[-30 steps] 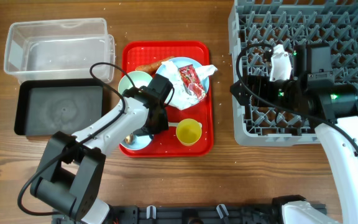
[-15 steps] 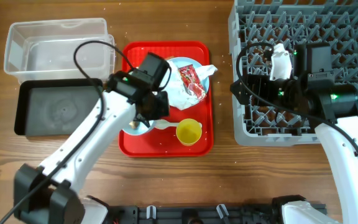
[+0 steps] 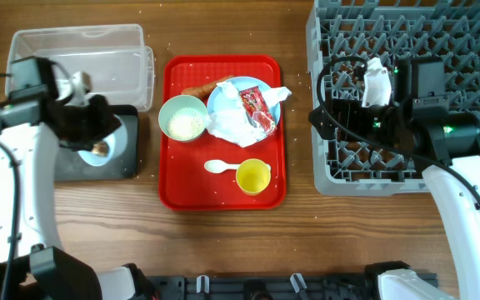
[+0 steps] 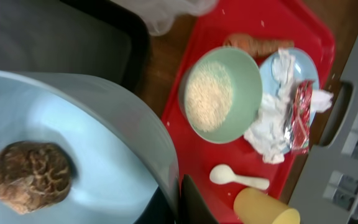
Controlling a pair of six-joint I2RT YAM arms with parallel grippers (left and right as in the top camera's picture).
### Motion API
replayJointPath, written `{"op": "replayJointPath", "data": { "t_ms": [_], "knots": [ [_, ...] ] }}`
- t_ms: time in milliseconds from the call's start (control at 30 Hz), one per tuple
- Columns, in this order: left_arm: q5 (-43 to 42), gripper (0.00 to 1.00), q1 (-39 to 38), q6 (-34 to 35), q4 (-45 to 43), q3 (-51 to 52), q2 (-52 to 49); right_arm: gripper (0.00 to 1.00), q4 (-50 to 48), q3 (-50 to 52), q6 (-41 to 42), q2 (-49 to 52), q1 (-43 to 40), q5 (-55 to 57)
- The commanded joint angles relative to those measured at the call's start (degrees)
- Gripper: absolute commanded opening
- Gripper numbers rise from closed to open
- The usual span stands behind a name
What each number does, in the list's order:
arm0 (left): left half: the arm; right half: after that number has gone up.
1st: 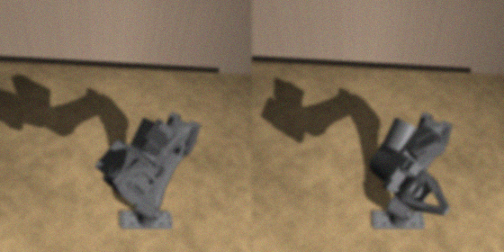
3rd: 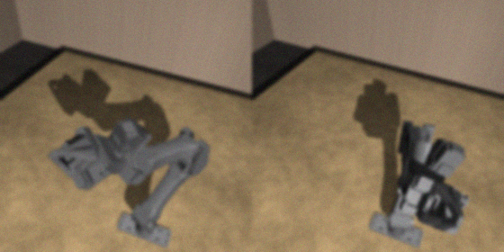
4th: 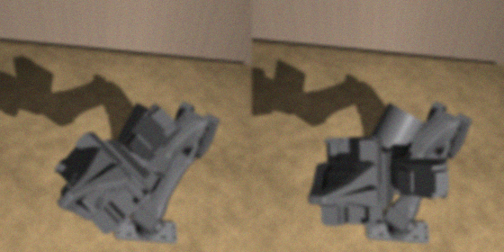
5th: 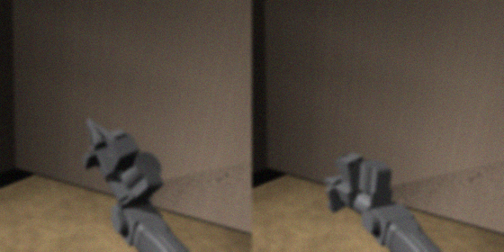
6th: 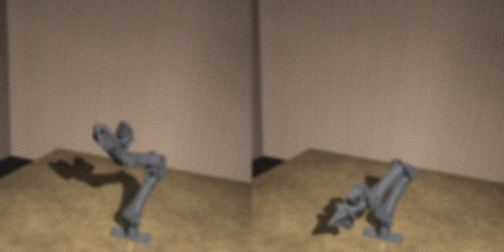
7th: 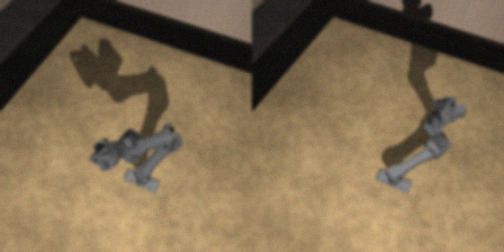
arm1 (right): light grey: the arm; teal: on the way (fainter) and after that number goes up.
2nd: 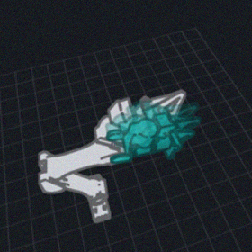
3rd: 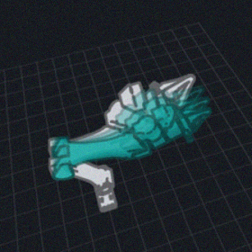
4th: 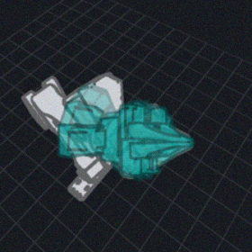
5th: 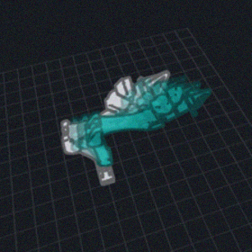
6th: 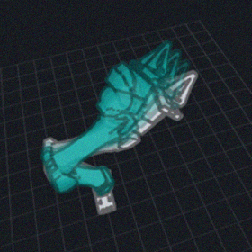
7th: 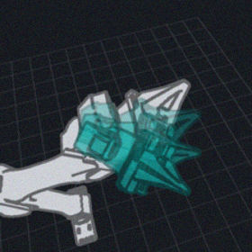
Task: Sort waste into correct bins and load items into the dishwasher rack
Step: 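Lift the blue bowl and tip its brown food onto the black tray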
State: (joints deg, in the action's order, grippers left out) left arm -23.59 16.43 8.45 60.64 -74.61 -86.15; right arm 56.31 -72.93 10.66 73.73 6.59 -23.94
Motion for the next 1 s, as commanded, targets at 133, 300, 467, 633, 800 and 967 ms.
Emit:
{"op": "replayJointPath", "data": {
  "t_ms": [133, 300, 467, 633, 800, 967],
  "knots": [
    [-25.94, 0.04, 16.74, -5.20, -9.86, 1.46, -4.92, 1.00, -0.24, -1.31, -0.17, 0.31, 0.31, 2.19],
    [-28.48, 0.04, 21.84, -5.01, -15.17, 1.49, -10.88, 1.00, 0.09, -1.31, -0.15, 0.31, 0.31, 2.19],
    [-41.97, 0.04, 25.14, -5.09, -19.63, 1.49, -18.12, 1.00, 0.55, -1.31, -0.15, 0.31, 0.31, 2.56],
    [-56.28, 0.04, 27.58, -10.19, -20.81, 1.49, -24.50, 1.00, 1.49, -1.31, -0.17, 0.31, 0.31, 3.67],
    [-64.08, 0.04, 28.37, -13.33, -19.91, 1.51, -28.61, 1.00, 1.57, -1.31, -0.15, 0.31, 0.31, 3.69],
    [-66.75, 0.04, 28.48, -14.62, -16.37, 1.53, -29.00, 1.00, 1.57, -1.31, -0.17, 0.31, 0.31, 3.69]
  ]
}}
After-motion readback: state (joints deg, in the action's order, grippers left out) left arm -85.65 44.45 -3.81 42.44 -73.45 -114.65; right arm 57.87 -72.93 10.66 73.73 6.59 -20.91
